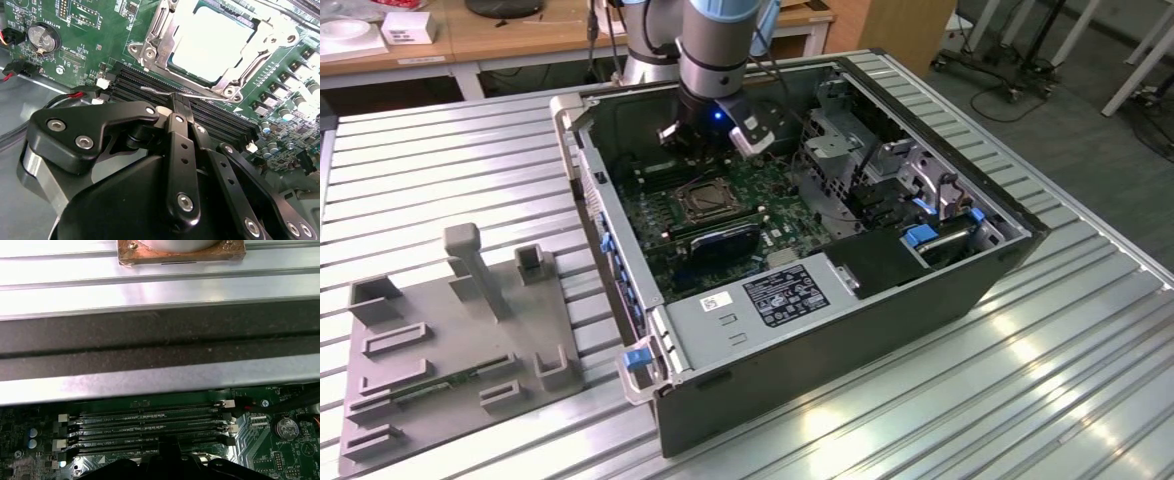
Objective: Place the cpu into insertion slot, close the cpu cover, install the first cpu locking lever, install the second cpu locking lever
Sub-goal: 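Install the first cpu locking lever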
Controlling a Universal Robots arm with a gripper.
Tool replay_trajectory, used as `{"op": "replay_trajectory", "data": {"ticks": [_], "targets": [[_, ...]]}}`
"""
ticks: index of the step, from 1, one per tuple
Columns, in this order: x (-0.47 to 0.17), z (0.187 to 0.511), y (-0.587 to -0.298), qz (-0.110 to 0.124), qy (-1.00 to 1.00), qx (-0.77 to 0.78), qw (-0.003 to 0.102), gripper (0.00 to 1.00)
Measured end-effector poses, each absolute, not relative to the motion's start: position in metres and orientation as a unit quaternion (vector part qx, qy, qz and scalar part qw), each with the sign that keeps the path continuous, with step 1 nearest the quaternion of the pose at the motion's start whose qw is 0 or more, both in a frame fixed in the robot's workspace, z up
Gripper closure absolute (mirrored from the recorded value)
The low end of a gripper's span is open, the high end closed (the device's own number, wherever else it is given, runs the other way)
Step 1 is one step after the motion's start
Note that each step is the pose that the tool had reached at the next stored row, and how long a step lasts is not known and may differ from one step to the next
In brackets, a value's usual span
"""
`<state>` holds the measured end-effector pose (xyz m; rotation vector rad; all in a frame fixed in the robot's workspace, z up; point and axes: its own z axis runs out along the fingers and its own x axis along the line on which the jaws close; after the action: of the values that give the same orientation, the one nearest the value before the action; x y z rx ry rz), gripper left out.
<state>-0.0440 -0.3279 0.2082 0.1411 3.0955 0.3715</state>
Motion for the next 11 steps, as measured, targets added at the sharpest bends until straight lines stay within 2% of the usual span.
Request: {"op": "replay_trajectory", "data": {"ticks": [11], "targets": [[-0.0433, 0.2013, -0.3279, 0.119, 0.992, 0.046, 0.010, 0.89]]}}
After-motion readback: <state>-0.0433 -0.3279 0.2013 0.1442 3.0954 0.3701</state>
